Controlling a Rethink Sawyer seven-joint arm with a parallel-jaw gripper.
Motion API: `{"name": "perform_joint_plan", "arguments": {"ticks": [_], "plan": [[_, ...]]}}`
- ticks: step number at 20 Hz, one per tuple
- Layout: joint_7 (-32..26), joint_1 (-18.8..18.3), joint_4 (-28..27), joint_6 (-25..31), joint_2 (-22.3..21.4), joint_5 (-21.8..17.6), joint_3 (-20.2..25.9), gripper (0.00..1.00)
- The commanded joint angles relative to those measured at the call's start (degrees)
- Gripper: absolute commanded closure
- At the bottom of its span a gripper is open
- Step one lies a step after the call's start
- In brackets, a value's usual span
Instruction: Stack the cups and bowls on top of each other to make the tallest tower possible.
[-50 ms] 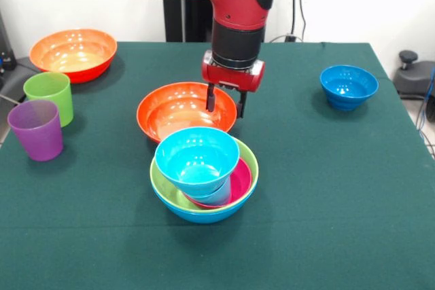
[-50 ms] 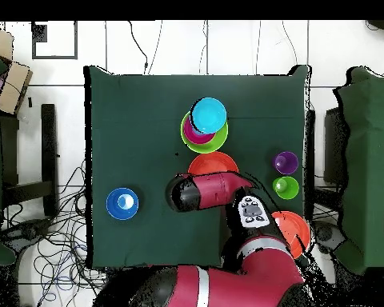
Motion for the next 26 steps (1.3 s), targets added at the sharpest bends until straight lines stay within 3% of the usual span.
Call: {"name": "perform_joint_plan", "arguments": {"ticks": [1,14,19,26], "plan": [[-1.7,-0.07,-3.16,3.01,0.09,-0.17,5.0,1.0],[-2.29,-0.7,-4.19,4.91,-0.02,0.5,5.8,1.0],[-2.36,-0.46,-3.97,9.26,-2.51,2.3,5.75,1.0],[-7.06,-1.88,-7.16,21.05,-6.48,5.25,8.34,1.0]]}}
